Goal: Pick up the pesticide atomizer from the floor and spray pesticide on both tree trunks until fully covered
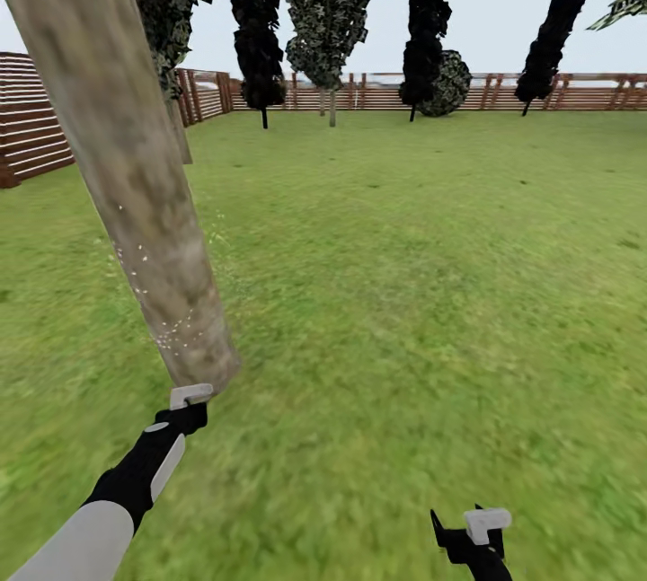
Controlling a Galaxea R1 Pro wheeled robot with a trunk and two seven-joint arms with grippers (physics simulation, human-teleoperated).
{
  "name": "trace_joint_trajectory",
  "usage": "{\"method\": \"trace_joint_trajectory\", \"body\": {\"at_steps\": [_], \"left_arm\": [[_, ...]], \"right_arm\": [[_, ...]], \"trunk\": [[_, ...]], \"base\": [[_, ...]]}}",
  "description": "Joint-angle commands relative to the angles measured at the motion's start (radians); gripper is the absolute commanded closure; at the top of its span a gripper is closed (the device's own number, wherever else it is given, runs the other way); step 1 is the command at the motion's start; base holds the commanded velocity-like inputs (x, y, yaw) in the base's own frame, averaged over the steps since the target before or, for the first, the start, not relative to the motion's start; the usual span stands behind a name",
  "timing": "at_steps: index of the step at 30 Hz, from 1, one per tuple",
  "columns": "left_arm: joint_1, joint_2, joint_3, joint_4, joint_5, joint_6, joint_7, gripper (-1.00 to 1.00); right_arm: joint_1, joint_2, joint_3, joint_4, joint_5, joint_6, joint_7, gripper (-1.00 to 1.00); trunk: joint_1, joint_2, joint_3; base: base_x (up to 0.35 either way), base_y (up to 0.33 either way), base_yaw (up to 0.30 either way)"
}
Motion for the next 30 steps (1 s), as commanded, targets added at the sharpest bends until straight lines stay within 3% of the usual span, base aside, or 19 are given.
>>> {"method": "trace_joint_trajectory", "body": {"at_steps": [1,10,22,30], "left_arm": [[0.0,0.0,0.0,0.0,0.0,0.0,0.0,1.0],[0.0,0.0,0.001,-0.002,0.0,0.0,0.002,1.0],[0.0,0.0,0.001,0.0,0.0,0.0,0.002,1.0],[0.0,0.0,0.001,-0.001,0.0,0.0,0.002,1.0]], "right_arm": [[0.0,0.0,0.0,0.0,0.0,0.0,0.0,-1.0],[0.0,0.0,0.0,0.0,0.0,0.0,0.0,-1.0],[0.0,0.0,0.0,0.0,0.0,0.0,0.0,-1.0],[0.0,0.0,0.0,0.0,0.0,0.0,0.0,-1.0]], "trunk": [[0.0,0.0,0.0],[0.0,0.0,0.0],[0.0,0.0,0.0],[0.0,0.0,0.0]], "base": [[0.112,-0.263,0.276],[0.111,-0.263,0.274],[0.111,-0.263,0.023],[0.111,-0.263,0.238]]}}
